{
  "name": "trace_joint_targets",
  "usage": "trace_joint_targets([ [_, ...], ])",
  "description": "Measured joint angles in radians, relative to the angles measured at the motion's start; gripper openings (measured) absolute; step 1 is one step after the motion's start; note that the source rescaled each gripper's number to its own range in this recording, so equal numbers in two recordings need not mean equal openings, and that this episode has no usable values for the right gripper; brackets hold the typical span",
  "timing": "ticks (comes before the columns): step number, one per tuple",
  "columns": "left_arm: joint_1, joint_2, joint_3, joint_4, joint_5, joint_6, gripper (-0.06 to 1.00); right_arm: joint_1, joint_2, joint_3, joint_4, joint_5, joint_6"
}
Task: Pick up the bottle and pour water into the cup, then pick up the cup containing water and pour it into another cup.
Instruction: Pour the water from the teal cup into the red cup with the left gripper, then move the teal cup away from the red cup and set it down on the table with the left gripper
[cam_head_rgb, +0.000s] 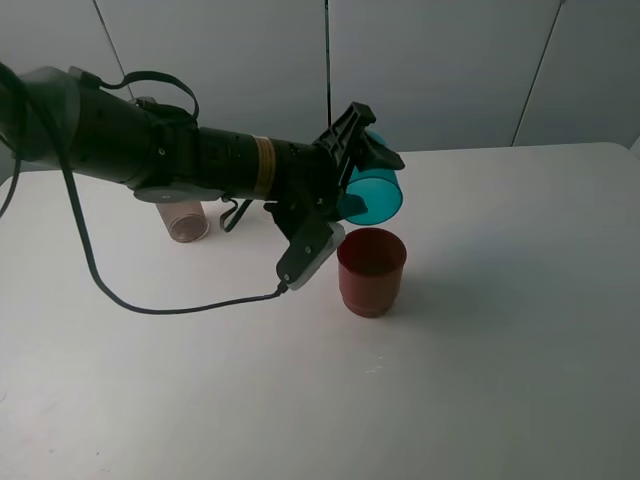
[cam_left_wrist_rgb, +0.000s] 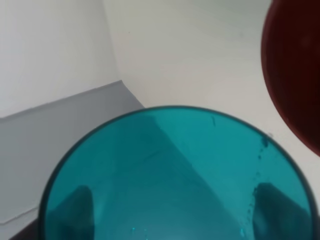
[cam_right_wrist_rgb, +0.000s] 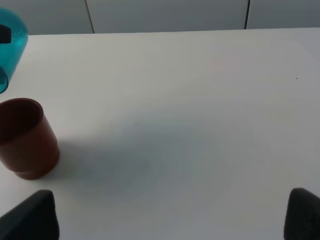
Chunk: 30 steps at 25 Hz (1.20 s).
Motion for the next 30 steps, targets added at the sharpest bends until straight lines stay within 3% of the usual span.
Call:
trace_joint_targets([
  [6,0.046,0.0,0.0,-0.247,-0.056,-0.501,0.19,0.0,0.0,0.0,0.0,0.0,0.0],
  [9,0.114,0.001,0.0,-0.292,-0.143,-0.797,0.19,0.0,0.0,0.0,0.0,0.0,0.0],
  [12,0.179,0.024,-0.004,-0.301,-0.223,-0.991,0.19,0.0,0.0,0.0,0.0,0.0,0.0],
  [17,0.237,0.095,-0.005,-0.279,-0.257,-1.092,0.19,0.0,0.0,0.0,0.0,0.0,0.0],
  [30,0.314,0.324,-0.008,-0.318,-0.448,-1.151,0.19,0.0,0.0,0.0,0.0,0.0,0.0],
])
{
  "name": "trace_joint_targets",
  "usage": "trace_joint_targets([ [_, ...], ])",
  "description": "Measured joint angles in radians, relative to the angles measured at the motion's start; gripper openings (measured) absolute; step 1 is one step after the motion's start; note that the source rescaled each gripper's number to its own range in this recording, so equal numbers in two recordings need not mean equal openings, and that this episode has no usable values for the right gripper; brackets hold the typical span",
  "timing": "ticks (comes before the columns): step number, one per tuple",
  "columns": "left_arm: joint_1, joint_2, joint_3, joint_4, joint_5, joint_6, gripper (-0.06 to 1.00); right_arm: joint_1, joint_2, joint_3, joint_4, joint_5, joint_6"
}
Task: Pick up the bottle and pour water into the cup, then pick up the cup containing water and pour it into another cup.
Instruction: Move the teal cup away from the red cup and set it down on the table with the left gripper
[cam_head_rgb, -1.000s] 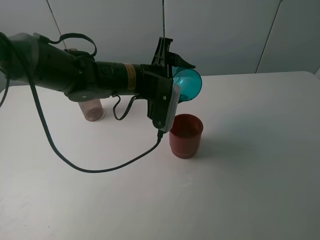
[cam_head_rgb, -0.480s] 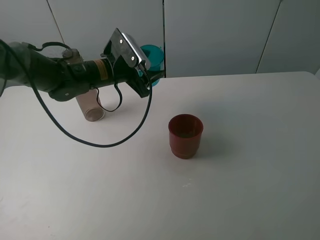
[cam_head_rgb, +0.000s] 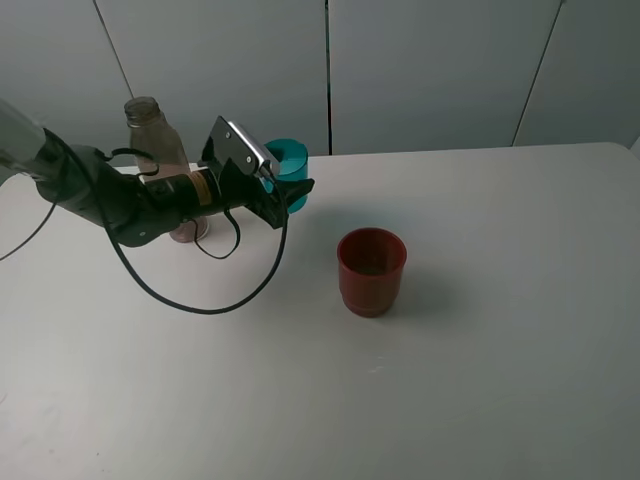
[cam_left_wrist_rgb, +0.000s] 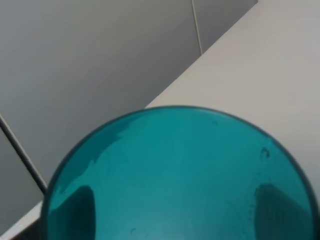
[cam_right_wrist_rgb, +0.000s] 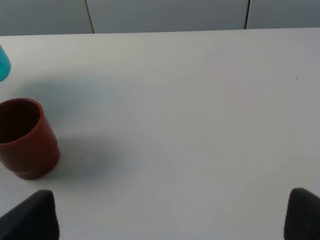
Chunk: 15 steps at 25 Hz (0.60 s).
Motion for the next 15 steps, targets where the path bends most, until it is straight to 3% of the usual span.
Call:
trace_joint_targets([
  [8,0.002,0.084,-0.089,0.026,-0.007,-0.151,0.19,0.0,0.0,0.0,0.0,0.0,0.0],
  [15,0.002,0.099,-0.101,0.058,0.041,-0.146,0.19,0.0,0.0,0.0,0.0,0.0,0.0],
])
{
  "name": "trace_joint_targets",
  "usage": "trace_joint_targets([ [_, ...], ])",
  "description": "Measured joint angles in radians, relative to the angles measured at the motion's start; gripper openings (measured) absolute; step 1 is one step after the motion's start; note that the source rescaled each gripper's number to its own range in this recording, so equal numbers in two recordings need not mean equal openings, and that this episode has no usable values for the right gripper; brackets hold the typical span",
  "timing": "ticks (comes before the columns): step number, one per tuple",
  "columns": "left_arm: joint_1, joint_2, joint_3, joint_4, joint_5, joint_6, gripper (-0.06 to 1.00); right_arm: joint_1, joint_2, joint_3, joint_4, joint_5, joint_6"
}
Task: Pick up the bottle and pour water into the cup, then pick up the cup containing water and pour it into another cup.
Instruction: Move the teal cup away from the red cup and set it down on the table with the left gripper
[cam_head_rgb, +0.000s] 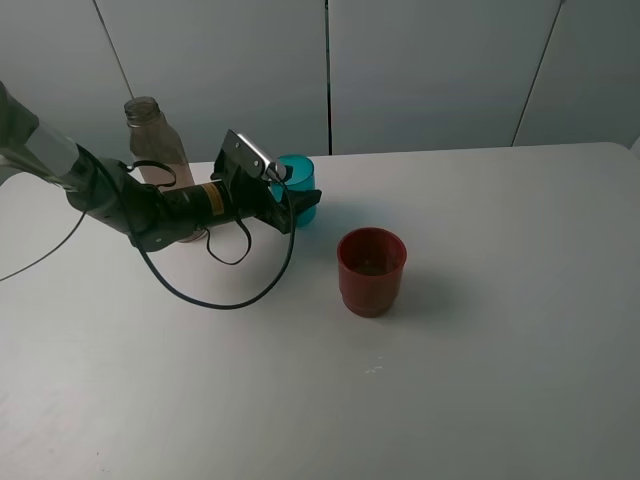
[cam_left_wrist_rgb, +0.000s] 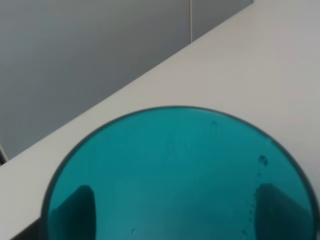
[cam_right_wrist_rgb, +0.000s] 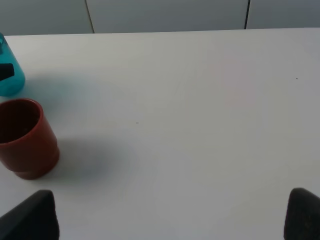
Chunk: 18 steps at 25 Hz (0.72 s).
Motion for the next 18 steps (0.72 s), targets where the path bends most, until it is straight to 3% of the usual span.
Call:
trace_joint_targets([
  [16,0.0,0.0,-0.007,0.013,0.025,0.022,0.19,0.0,0.0,0.0,0.0,0.0,0.0],
  [17,0.0,-0.004,-0.007,0.021,0.027,0.022,0.24,0.0,0.0,0.0,0.0,0.0,0.0],
  [18,0.0,-0.007,-0.007,0.025,0.032,0.022,0.59,0.0,0.0,0.0,0.0,0.0,0.0],
])
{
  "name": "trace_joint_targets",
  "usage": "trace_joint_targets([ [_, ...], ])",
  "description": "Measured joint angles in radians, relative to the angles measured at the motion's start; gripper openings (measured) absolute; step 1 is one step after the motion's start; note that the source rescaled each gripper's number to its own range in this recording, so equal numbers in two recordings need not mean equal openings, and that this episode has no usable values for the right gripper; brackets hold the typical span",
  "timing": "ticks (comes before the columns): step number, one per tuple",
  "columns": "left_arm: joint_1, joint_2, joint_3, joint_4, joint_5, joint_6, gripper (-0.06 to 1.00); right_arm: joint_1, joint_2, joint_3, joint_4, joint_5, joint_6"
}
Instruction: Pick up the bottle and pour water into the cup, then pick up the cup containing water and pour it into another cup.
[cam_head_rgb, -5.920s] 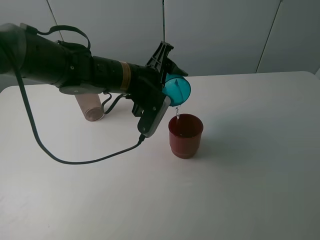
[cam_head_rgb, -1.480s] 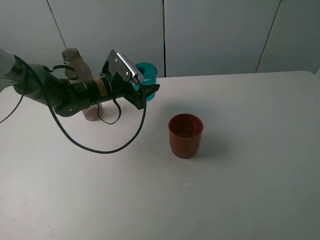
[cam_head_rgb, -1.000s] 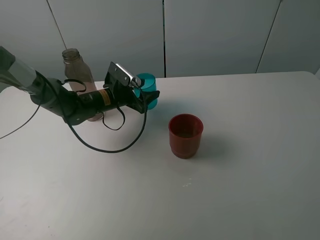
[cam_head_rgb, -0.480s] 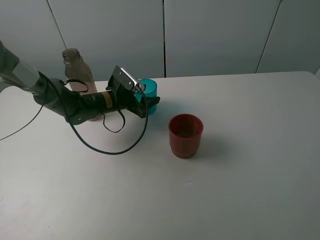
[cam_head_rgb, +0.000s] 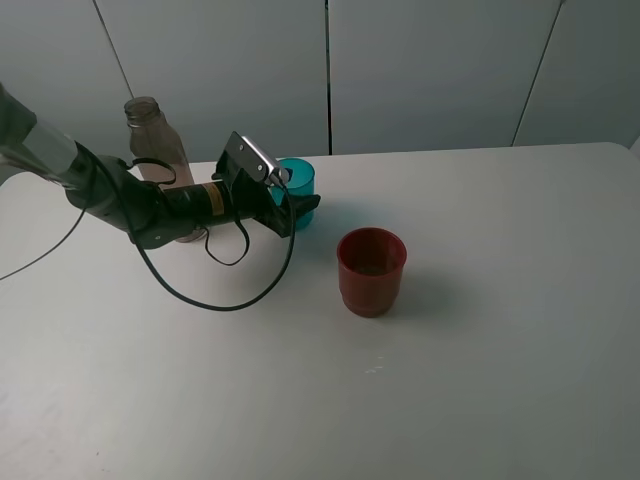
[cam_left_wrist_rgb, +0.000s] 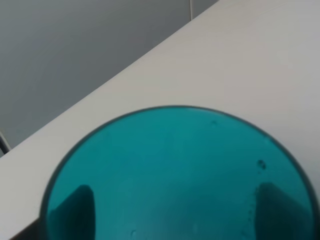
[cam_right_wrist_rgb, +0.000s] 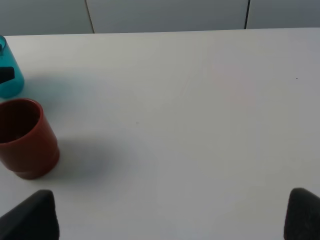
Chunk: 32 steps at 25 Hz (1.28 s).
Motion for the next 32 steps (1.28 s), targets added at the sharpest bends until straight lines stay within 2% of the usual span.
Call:
trace_joint_targets([
  [1,0.0,-0.006,0.0,0.005,0.005,0.0,0.81,0.0,0.0,0.0,0.0,0.0,0.0],
  [2,0.0,-0.013,0.0,0.006,0.007,0.0,0.89,0.0,0.0,0.0,0.0,0.0,0.0],
  [4,0.0,-0.033,0.0,0.014,0.014,0.0,0.96,0.0,0.0,0.0,0.0,0.0,0.0],
  [8,0.0,-0.101,0.0,0.031,0.023,0.0,0.96,0.0,0.0,0.0,0.0,0.0,0.0],
  [12,-0.007,-0.195,0.0,0.037,0.077,0.0,0.96,0.0,0.0,0.0,0.0,0.0,0.0],
  [22,-0.086,-0.538,0.0,0.024,0.349,-0.068,0.96,0.0,0.0,0.0,0.0,0.0,0.0],
  [25,-0.122,-0.647,0.0,-0.108,0.501,-0.053,0.99,0.0,0.0,0.0,0.0,0.0,0.0],
  [27,-0.128,-0.735,0.0,-0.23,0.632,-0.011,0.99,0.0,0.0,0.0,0.0,0.0,0.0],
  [31,-0.116,-0.914,0.002,-0.493,0.937,0.216,0.99,0.0,0.0,0.0,0.0,0.0,0.0],
  [32,-0.104,-0.952,0.002,-0.537,1.019,0.27,0.99,0.0,0.0,0.0,0.0,0.0,0.0],
])
